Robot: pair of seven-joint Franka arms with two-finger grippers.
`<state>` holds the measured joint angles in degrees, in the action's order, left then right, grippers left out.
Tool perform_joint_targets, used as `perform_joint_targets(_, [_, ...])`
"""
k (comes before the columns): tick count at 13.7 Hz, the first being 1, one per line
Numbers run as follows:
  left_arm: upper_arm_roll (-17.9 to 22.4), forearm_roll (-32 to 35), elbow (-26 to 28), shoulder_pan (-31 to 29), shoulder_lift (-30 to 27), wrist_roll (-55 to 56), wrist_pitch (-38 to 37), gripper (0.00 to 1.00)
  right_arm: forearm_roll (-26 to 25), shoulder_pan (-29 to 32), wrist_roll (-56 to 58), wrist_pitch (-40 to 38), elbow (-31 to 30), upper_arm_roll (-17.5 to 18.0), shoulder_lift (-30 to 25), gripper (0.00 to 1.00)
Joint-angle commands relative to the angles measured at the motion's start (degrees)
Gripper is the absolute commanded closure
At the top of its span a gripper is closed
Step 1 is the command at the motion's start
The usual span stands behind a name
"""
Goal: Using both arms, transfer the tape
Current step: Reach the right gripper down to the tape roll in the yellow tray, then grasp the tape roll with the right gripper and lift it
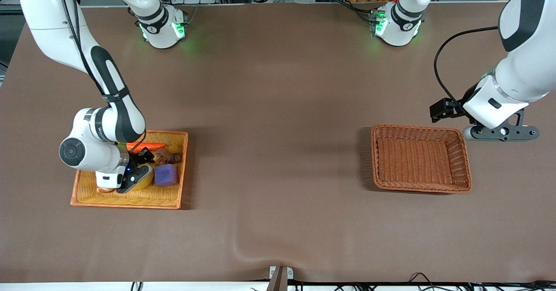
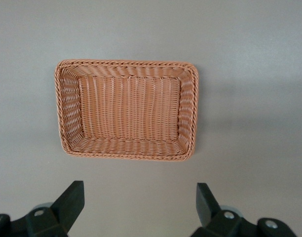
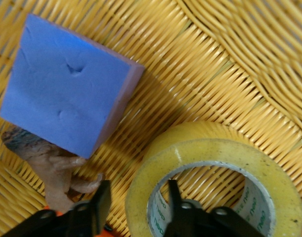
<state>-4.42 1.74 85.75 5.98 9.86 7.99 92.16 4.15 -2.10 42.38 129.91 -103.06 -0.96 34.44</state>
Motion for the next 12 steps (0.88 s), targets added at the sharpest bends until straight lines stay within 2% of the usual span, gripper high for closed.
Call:
perform_joint_targets(1, [-0.4,-0.2,0.2,-0.3,0.0,0.5,0.6,0.00,1.0,0.3,-1.2,-0.4,0.1,0.4,-0.2,1.00])
perform_joint_targets(4, [-0.4,-0.2,0.2,-0.3,0.1,0.5,0.6,0.00,0.9,-0.4,-4.8,-3.9,2.0,0.5,-2.8,1.00])
perform_joint_targets(7, [-0.4,-0.2,0.3,-0.3,0.1,0.5,0.7,0.00,1.0,-0.8,-6.9,-12.6,7.0,0.7,-6.3,1.00])
perform_joint_targets(12, [-0.3,-0.2,0.6,-0.4,0.1,0.5,1.0,0.00,1.0,-12.5,-25.2,-18.5,14.1,0.9,-7.5,1.00])
